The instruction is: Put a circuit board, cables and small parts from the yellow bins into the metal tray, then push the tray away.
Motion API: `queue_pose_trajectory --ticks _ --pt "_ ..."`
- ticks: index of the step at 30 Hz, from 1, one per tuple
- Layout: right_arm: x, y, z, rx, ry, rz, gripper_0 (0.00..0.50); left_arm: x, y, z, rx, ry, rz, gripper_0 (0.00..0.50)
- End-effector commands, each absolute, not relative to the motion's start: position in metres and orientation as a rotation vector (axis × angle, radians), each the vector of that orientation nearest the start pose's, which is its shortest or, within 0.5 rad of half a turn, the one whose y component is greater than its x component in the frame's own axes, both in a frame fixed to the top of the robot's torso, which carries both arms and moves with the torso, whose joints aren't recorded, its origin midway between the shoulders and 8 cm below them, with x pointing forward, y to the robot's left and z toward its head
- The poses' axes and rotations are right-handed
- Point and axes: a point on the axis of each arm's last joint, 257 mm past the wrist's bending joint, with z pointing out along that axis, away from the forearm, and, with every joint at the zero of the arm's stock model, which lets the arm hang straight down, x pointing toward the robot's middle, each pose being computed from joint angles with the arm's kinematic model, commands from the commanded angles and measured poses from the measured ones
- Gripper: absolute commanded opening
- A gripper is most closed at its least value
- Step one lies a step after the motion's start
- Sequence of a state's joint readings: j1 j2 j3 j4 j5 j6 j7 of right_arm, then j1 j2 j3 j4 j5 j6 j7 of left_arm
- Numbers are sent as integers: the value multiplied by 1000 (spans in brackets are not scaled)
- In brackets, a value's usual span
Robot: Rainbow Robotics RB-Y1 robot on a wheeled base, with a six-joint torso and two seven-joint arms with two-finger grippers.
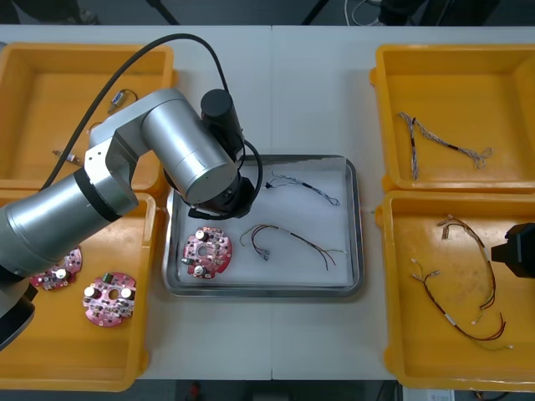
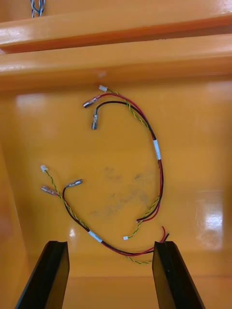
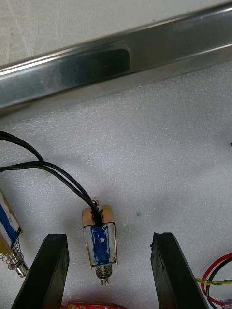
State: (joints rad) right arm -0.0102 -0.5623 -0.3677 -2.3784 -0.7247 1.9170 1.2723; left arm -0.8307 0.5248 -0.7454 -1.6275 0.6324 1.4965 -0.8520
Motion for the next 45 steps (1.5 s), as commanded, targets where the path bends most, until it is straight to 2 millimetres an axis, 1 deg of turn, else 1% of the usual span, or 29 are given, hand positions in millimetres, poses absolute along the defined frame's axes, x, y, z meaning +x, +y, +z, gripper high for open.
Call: queue_pose_trajectory --ticks 1,5,8,10,13,15,19,20,23,25,27,28,29,30,32,33,34,35,36,39,40,41,42,43,45 --pt "340 -343 -182 144 2599 56 500 493 70 -237 285 2633 -66 500" --pt "340 -342 -180 114 2600 42 500 486 75 -221 274 2643 -51 500" --pt "341 -339 -178 63 2602 24 500 482 83 -206 260 2646 -36 500" --pt "342 -331 -174 3 2601 13 500 478 90 -192 252 2645 -31 500" --pt "343 -320 -171 -69 2596 8 500 474 97 -181 245 2654 -41 500" --pt "344 -306 -167 -145 2588 15 500 470 106 -171 239 2663 -41 500" --pt "349 -272 -156 -304 2564 77 500 458 132 -152 256 2665 -12 500" --pt "349 -267 -155 -321 2562 86 500 457 137 -150 260 2665 -6 500" --pt "351 -240 -148 -457 2542 111 500 455 157 -135 283 2640 -29 500" --pt "352 -229 -146 -518 2530 108 500 454 166 -130 281 2633 -50 500" --pt "354 -209 -143 -615 2507 108 500 453 181 -123 259 2620 -79 500" --pt "354 -206 -142 -629 2505 107 500 452 183 -122 257 2619 -81 500" --pt "356 -190 -139 -704 2482 105 500 452 195 -117 246 2600 -83 500" --pt "356 -184 -139 -735 2476 104 500 453 200 -115 233 2595 -84 500" --pt "355 -166 -137 -833 2445 92 500 450 215 -115 198 2592 -86 500" --pt "355 -160 -136 -863 2434 86 500 449 220 -116 188 2594 -83 500" --pt "351 -146 -139 -954 2413 72 500 446 233 -118 159 2594 -79 500" --pt "350 -141 -139 -985 2401 66 500 445 237 -119 159 2594 -75 500" --pt "348 -132 -141 -1050 2382 50 500 445 248 -117 143 2585 -64 500" --pt "347 -113 -148 -1205 2317 -9 500 445 271 -112 120 2568 -42 500" --pt "348 -107 -151 -1255 2292 -29 500 444 281 -112 108 2568 -36 500" --pt "348 -102 -153 -1286 2278 -37 500 443 287 -112 99 2569 -30 500" --pt "350 -93 -155 -1339 2249 -57 500 441 298 -113 81 2570 -20 500" --pt "351 -89 -156 -1365 2237 -65 500 440 301 -113 77 2569 -16 500" --pt "352 -74 -163 -1451 2204 -85 500 437 316 -115 53 2573 2 500"
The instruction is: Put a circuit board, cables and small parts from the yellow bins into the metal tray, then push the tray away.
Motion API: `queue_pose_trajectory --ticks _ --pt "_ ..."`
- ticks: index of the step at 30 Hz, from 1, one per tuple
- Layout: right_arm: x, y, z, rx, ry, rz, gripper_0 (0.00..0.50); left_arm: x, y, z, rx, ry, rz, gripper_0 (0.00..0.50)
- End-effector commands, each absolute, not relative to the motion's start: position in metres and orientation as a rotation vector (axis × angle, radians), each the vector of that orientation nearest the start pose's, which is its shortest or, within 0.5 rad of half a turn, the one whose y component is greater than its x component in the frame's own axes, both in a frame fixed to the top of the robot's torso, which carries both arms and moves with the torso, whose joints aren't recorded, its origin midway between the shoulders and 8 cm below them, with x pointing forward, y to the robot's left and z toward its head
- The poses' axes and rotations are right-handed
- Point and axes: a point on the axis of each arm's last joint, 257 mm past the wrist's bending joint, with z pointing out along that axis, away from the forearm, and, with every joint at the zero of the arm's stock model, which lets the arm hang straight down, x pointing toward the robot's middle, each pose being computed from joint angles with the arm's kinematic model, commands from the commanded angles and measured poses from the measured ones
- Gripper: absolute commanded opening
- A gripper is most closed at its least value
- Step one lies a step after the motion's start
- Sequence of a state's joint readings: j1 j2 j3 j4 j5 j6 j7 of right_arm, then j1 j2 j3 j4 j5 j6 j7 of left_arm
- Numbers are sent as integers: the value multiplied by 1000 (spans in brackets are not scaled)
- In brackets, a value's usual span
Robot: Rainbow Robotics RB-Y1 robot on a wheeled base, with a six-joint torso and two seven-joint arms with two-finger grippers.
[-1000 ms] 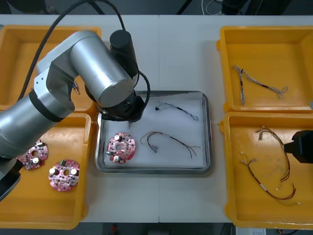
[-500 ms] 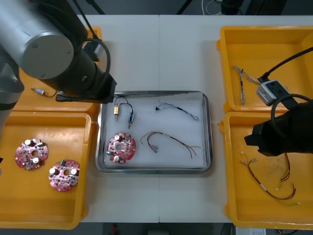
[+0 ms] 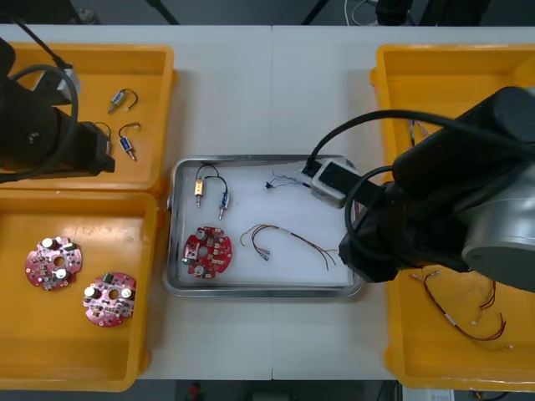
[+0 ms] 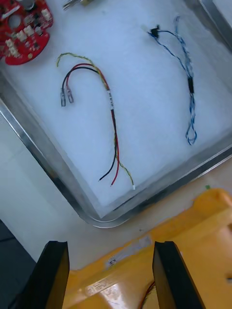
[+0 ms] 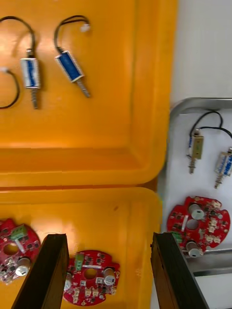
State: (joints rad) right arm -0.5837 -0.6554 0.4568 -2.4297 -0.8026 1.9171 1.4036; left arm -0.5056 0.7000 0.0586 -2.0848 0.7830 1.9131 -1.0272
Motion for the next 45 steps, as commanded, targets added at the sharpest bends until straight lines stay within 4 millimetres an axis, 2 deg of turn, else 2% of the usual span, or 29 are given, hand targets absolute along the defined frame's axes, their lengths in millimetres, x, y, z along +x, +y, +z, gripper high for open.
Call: queue_pose_trajectory --ticks 1,9,15,22,30,37,45 --pt "354 -67 -166 -1494 2181 -102 500 436 322 -116 39 2574 9 500" --pt "353 -36 -201 -1792 2046 -217 500 421 357 -126 -58 2593 25 500" --pt "351 -11 -225 -1879 1935 -271 500 403 377 -144 -90 2644 43 500" --pt "344 16 -256 -1934 1890 -245 500 382 392 -160 -104 2700 58 500" --pt "336 25 -286 -1987 1882 -239 500 371 396 -169 -114 2724 23 500" --pt "335 19 -300 -2009 1867 -303 500 369 394 -169 -108 2731 17 500" --pt "345 27 -311 -2000 1846 -323 500 369 394 -169 -108 2731 17 500"
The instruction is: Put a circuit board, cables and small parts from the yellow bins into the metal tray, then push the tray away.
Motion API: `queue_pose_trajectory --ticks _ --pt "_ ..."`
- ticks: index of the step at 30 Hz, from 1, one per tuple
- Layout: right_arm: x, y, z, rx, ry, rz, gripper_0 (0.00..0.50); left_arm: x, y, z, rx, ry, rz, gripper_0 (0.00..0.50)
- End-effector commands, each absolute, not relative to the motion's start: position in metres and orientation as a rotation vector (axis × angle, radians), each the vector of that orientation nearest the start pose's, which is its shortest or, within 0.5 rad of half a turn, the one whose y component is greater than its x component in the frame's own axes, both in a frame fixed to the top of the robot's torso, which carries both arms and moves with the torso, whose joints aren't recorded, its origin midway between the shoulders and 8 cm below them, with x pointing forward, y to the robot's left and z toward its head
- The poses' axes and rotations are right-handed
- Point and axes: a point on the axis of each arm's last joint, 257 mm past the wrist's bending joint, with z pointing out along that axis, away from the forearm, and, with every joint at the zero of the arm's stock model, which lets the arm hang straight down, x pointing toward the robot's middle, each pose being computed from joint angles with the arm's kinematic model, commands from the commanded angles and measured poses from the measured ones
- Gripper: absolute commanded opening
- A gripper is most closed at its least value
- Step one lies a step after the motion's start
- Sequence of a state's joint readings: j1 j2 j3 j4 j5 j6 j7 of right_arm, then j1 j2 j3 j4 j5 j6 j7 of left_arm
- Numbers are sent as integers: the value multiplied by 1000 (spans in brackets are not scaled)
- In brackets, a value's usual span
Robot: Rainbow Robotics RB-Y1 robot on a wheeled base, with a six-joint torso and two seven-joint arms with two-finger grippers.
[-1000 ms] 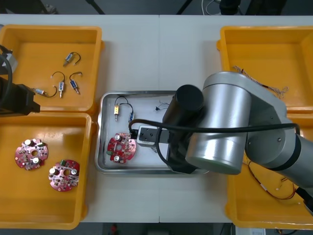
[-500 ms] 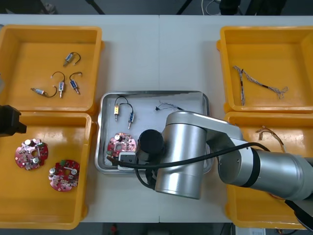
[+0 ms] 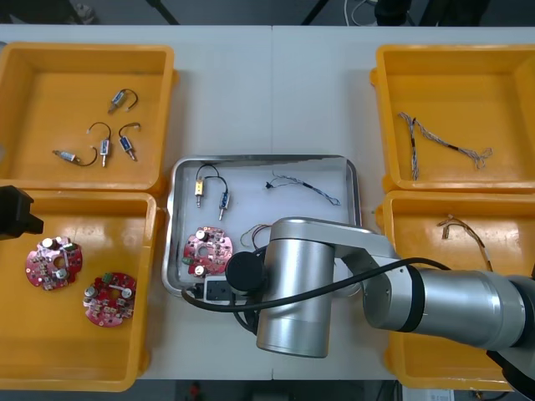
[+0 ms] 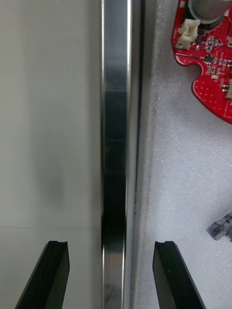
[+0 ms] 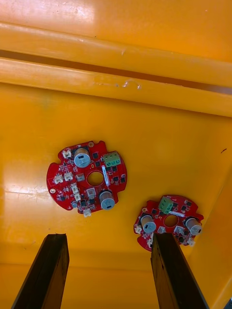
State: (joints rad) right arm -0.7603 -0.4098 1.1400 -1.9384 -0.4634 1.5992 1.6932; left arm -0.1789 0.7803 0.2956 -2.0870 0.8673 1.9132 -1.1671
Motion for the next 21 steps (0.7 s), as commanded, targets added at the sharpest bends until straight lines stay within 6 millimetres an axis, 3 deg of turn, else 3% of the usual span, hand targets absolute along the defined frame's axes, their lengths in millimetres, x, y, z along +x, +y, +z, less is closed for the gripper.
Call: queue_pose_trajectory --ticks 1,7,8,9,10,12,21 --pt "346 27 -312 -2000 1846 -332 500 369 394 -169 -108 2731 17 500" --pt "346 31 -311 -1998 1838 -331 500 369 394 -169 -108 2731 17 500" --pt "346 32 -310 -1999 1837 -332 397 369 394 -169 -108 2731 17 500" --pt "346 32 -310 -1999 1837 -332 397 369 394 -169 -108 2731 17 500" --pt "345 32 -310 -2000 1837 -331 162 369 394 -169 -108 2731 17 500" --pt "345 31 -310 -2001 1837 -336 0 369 394 -169 -108 2731 17 500" --pt "362 29 -296 -1983 1806 -399 0 369 394 -169 -108 2731 17 500"
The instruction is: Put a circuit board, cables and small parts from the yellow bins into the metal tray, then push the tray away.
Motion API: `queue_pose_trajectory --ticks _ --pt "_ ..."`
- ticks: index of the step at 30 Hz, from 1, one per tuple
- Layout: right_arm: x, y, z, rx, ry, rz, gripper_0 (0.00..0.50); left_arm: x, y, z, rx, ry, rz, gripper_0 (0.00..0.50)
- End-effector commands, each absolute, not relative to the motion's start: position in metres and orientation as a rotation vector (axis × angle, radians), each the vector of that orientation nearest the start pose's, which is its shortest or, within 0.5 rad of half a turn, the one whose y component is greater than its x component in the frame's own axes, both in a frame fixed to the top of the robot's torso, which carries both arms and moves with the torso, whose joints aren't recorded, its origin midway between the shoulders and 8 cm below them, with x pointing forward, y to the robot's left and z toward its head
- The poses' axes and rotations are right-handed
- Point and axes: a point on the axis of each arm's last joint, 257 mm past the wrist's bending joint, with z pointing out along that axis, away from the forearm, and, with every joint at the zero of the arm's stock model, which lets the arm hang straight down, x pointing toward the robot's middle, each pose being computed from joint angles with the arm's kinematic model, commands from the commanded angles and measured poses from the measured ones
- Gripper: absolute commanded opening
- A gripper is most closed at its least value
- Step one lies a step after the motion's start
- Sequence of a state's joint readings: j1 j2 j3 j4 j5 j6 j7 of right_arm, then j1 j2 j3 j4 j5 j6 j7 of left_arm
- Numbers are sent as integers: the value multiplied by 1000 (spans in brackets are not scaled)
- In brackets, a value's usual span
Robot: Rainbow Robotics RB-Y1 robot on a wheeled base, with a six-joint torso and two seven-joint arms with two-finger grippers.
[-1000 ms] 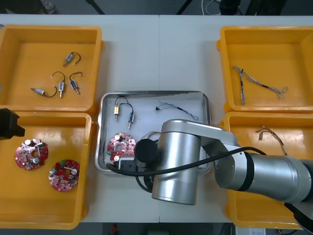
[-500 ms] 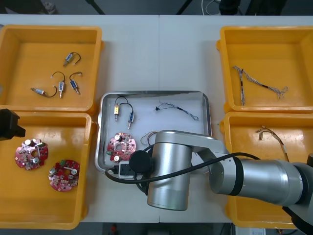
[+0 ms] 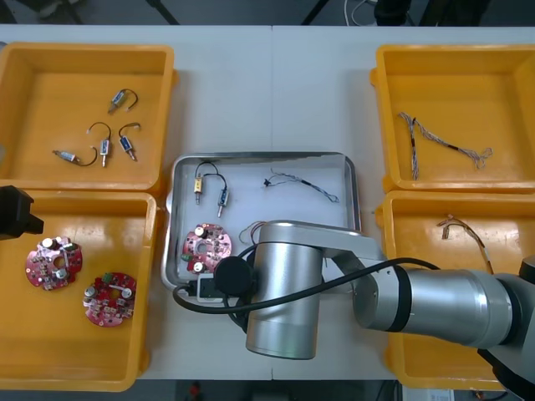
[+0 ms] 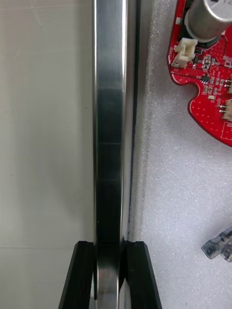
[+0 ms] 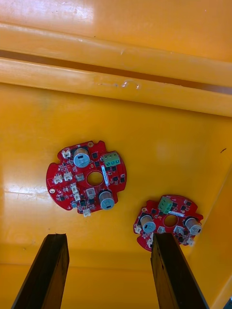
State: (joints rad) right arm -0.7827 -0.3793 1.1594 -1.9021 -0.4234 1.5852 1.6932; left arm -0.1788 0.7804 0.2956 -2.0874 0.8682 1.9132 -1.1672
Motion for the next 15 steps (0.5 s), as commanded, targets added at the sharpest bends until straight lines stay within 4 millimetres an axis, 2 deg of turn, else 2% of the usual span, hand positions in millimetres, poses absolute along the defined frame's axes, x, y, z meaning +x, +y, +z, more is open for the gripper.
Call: queue_pose_trajectory --ticks 1,15 --pt "365 27 -295 -1977 1803 -412 0 369 394 -169 -108 2731 17 500" --pt "410 5 -269 -1889 1771 -585 0 369 394 -169 -108 2731 17 500"
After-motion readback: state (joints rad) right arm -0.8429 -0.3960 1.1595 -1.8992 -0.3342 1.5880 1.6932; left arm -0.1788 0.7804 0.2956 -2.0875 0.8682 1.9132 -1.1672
